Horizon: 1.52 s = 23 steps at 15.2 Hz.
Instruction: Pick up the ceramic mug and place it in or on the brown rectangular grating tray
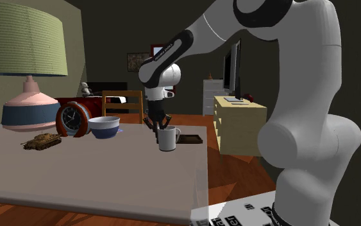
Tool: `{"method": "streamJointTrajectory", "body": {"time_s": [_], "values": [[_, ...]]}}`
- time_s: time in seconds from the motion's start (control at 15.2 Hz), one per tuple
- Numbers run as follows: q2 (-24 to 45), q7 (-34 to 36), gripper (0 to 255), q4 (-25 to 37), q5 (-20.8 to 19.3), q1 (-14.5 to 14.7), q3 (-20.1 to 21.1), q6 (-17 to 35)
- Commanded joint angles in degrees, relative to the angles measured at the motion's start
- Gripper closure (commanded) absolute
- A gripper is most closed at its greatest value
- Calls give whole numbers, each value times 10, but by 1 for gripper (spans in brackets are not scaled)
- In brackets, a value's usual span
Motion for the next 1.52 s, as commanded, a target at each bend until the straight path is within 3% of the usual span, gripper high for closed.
{"method": "streamJointTrajectory", "body": {"time_s": [0.0,0.92,1.45], "values": [[-7,-3,255,9,4,0,1,-15],[-42,-20,255,79,24,-3,2,-116],[51,-87,255,212,-13,-38,-34,-160]]}}
